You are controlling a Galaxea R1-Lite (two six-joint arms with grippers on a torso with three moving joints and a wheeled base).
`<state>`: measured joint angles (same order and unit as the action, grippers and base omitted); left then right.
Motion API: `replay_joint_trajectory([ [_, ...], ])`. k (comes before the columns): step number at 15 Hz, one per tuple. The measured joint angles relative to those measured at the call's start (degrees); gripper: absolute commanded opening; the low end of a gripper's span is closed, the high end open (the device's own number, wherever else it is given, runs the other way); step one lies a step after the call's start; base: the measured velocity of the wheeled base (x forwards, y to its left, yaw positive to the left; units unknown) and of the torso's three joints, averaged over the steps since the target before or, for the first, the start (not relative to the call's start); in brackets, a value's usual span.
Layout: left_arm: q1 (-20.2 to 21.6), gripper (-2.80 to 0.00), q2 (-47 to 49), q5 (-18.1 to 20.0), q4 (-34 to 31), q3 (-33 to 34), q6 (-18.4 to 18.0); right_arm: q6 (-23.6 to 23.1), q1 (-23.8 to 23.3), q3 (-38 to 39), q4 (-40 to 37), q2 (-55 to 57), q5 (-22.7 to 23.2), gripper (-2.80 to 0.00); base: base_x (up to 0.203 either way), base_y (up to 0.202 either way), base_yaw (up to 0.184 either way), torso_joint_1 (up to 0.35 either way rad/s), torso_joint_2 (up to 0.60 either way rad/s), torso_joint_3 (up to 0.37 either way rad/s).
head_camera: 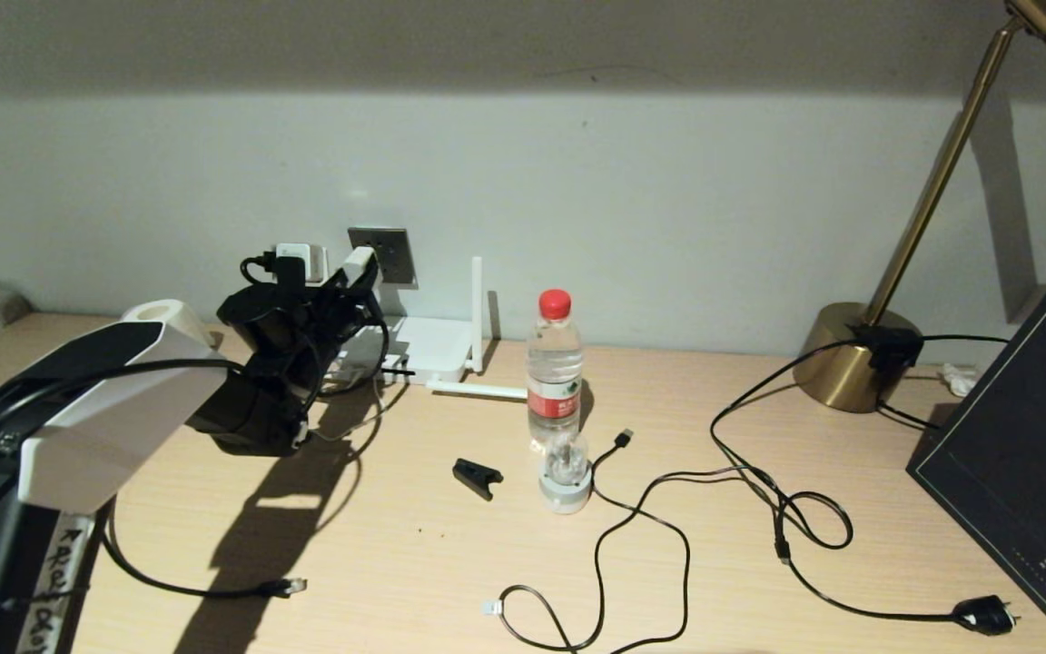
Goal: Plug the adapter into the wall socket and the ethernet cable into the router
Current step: Plug plug into socket
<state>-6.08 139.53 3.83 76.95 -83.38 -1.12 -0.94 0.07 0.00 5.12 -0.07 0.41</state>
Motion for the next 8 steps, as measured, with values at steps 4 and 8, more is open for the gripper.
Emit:
replay_joint_trajectory([
  [4,0.4,-2.80,0.3,0.5,-0.2,-0.4,0.0,0.0,0.0,0.0,0.0,0.0,0.0,-2.80,0.000,0.000,0.000,0.000,0.00,0.000],
  [8,0.3,-2.80,1.0,0.5,-0.4,-2.0,0.0,0.0,0.0,0.0,0.0,0.0,0.0,-2.80,0.000,0.000,0.000,0.000,0.00,0.000],
])
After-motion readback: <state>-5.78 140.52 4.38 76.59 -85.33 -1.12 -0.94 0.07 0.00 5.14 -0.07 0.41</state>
